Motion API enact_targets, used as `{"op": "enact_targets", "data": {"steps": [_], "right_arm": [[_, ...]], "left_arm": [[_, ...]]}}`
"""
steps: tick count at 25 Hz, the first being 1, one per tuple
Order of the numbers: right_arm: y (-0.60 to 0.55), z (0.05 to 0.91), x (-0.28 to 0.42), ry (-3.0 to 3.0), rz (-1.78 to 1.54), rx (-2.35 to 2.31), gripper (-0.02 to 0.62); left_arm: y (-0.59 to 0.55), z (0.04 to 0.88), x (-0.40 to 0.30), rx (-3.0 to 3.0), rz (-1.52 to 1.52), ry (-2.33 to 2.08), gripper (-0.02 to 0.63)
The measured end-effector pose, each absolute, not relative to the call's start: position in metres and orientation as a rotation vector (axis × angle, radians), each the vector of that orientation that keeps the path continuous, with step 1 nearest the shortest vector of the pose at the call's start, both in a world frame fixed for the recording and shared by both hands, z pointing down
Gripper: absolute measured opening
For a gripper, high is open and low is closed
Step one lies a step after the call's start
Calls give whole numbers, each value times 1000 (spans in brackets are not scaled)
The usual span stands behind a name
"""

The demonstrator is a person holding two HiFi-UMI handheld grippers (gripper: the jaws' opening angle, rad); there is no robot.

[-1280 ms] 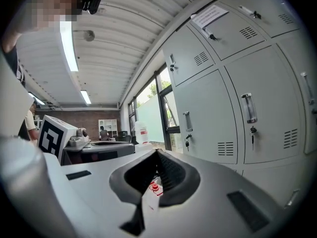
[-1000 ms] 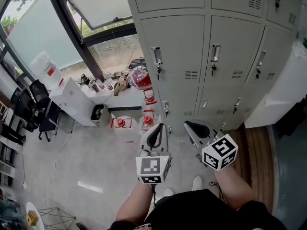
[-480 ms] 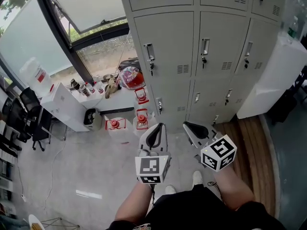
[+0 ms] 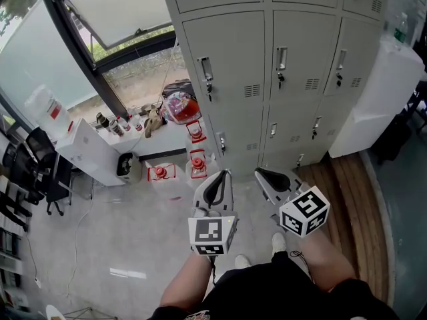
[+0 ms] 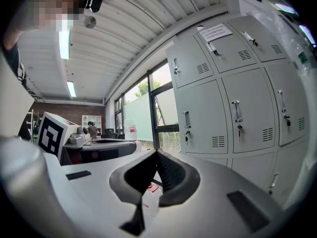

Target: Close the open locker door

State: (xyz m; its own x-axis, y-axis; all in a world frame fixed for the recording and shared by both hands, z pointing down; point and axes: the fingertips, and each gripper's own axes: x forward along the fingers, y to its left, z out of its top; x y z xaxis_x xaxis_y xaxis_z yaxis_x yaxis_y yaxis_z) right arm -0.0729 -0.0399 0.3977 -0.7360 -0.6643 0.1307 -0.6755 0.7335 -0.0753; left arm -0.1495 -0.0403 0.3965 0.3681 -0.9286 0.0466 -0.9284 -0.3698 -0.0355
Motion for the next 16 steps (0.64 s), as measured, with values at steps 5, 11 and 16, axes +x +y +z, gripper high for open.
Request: {"op": "enact_targets", "data": {"steps": [5, 11, 16], "right_arm": [[-38, 397, -76, -2837, 172, 1107, 53], [-37, 397, -79, -2833, 170, 1116, 54], [-37, 399, -83, -2832, 169, 1119, 52]], "left_arm": [[-39, 396, -152, -2597, -97, 1747, 20], [-37, 396, -154, -2599, -97, 1736, 20], [-38, 397, -157, -2604, -93, 1730, 20]]}}
